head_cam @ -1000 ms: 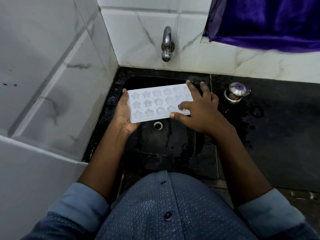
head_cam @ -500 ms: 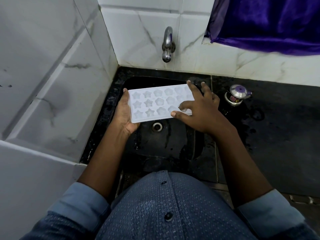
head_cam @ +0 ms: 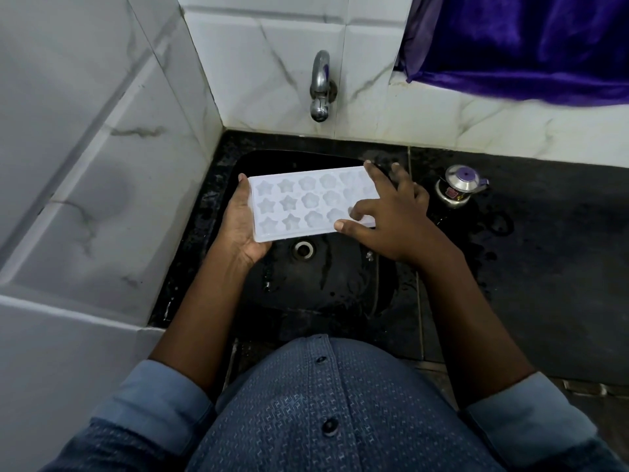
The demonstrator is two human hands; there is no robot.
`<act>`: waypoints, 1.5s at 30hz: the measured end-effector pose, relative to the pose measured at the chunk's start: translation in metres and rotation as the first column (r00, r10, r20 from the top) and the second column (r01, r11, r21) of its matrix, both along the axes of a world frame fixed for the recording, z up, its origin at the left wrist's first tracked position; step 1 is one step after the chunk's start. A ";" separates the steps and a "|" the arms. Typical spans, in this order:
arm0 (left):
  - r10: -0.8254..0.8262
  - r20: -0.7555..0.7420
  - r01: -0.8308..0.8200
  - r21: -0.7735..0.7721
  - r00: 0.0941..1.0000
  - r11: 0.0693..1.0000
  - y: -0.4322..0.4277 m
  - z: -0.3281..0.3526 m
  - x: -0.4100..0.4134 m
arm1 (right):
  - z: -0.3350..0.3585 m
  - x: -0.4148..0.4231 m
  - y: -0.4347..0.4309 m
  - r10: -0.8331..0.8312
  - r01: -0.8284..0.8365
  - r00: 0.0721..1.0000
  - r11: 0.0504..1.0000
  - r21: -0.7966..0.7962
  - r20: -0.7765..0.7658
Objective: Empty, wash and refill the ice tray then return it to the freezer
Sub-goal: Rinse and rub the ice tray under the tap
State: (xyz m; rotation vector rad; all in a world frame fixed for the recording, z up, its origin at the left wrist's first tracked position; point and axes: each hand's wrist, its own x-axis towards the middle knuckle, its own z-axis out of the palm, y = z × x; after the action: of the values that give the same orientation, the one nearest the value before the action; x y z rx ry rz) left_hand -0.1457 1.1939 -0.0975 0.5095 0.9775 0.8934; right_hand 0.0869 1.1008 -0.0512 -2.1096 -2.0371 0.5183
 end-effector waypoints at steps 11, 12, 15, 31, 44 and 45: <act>-0.004 0.011 0.004 0.017 1.000 1.000 -0.001 0.001 -0.001 | -0.005 0.002 0.000 0.014 -0.014 1.000 1.000 -0.017 0.015; 0.001 0.006 -0.001 0.015 1.000 1.000 -0.001 0.002 -0.001 | -0.005 0.002 0.000 0.020 -0.020 1.000 1.000 -0.024 0.017; 0.001 -0.003 0.000 0.022 1.000 1.000 -0.003 0.004 -0.001 | -0.005 0.003 -0.001 0.021 -0.021 1.000 1.000 -0.017 -0.007; -0.001 -0.027 0.002 0.046 1.000 0.999 -0.006 0.010 -0.007 | -0.004 -0.015 -0.001 0.114 -0.110 0.991 0.993 0.050 -0.065; -0.010 0.009 0.009 0.056 1.000 0.998 -0.017 0.014 -0.008 | -0.003 -0.032 0.000 0.128 -0.129 0.992 0.991 0.031 0.019; -0.008 0.011 0.007 0.058 1.000 0.998 -0.017 0.014 -0.009 | -0.004 -0.033 -0.001 0.127 -0.128 0.992 0.991 0.033 0.024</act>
State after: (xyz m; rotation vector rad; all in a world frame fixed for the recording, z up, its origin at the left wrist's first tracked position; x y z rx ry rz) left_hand -0.1546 1.1768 -0.0831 0.5562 0.9409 0.9190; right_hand 0.0538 1.0999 -0.0547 -1.9843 -2.1875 0.4767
